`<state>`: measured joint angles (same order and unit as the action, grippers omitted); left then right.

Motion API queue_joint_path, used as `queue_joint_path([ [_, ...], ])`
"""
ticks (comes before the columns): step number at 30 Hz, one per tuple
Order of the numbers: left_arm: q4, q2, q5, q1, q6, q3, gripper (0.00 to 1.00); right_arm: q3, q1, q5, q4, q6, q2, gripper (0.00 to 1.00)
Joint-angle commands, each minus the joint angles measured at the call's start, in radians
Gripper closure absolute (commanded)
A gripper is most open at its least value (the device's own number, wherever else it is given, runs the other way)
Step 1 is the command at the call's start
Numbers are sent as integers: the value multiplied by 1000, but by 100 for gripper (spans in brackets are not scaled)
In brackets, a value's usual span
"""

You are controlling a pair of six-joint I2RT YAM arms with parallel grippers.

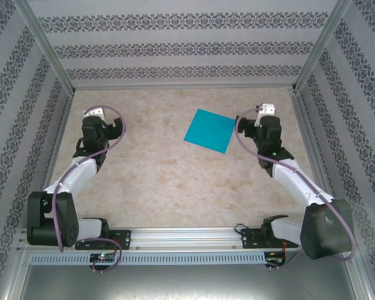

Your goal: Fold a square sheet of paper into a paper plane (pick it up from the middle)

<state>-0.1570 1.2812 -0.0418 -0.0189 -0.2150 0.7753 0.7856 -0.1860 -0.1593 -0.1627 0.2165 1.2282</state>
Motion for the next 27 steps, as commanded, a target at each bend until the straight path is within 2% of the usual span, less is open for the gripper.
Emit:
queue_joint_path([
  [1,301,-44,48,10,-115,120,0,124,-46,-10,307,227,79,2],
  [6,405,-83,122,11,-147,219,0,336,-138,86,437,368,279,2],
  [12,409,-107,74,11,-204,213,0,558,-233,197,507,519,531,2],
  [16,453,-83,118,10,-174,244,0,669,-273,262,538,566,670,4],
  [20,447,-54,177,9,-158,257,0,779,-299,274,600,574,775,5],
  [27,450,-29,198,9,-158,264,0,903,-305,258,683,586,903,6],
])
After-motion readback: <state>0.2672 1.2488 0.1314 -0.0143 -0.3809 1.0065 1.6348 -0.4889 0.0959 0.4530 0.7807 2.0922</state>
